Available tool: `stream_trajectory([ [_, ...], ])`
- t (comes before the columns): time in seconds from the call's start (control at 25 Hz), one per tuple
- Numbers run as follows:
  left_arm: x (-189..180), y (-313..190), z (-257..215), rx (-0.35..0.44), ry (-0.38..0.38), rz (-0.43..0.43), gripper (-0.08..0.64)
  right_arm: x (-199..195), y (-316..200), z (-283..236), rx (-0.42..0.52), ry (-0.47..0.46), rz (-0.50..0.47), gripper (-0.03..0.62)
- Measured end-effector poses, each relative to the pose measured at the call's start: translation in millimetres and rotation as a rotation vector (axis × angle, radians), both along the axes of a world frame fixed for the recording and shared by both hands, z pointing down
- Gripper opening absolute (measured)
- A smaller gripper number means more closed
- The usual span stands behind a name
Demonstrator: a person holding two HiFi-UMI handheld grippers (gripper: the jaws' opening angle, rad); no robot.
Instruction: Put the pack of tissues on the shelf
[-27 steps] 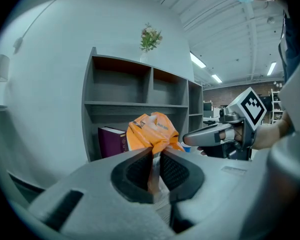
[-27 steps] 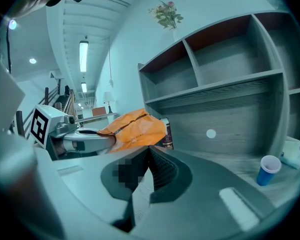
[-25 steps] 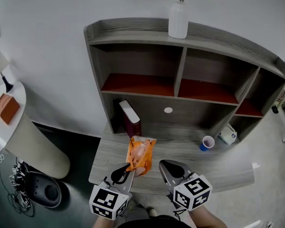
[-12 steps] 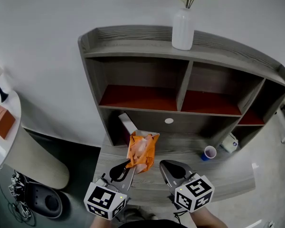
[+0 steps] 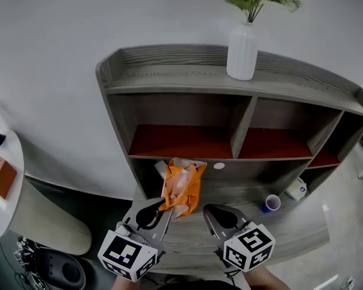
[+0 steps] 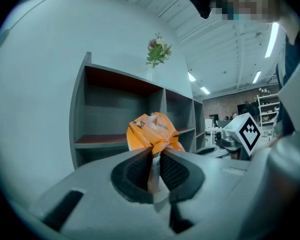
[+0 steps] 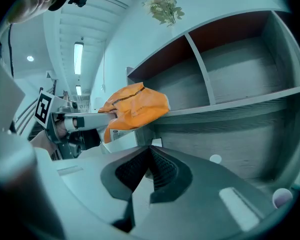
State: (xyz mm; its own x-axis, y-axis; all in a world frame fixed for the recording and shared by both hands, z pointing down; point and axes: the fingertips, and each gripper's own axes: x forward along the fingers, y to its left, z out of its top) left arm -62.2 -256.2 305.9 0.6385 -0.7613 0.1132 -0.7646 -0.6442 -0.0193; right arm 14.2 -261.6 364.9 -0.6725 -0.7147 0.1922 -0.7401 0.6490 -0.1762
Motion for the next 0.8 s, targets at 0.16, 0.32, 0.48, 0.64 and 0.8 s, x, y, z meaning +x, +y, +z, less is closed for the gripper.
stream_trajectory([
  [0.16, -13, -20, -14, 0.028, 0.003, -0.010, 0.005, -10, -8, -1, -0.001, 0.007, -0.002, 0.002],
  [0.32, -26, -43, -23, 0.035, 0.007, -0.033, 0.005, -15, -14, 2, -0.013, 0.016, 0.007, 0.002],
  [0.48, -36, -66, -36, 0.061, 0.016, -0.056, 0.006, -15, -19, 8, -0.030, 0.026, 0.022, 0.002],
  [0.64, -43, -89, -44, 0.081, -0.011, -0.085, 0.009, -13, -24, 14, -0.049, 0.024, 0.034, 0.002],
  [0.8, -47, -106, -44, 0.073, -0.029, -0.099, 0.014, -10, -29, 18, -0.058, 0.019, 0.054, 0.002],
])
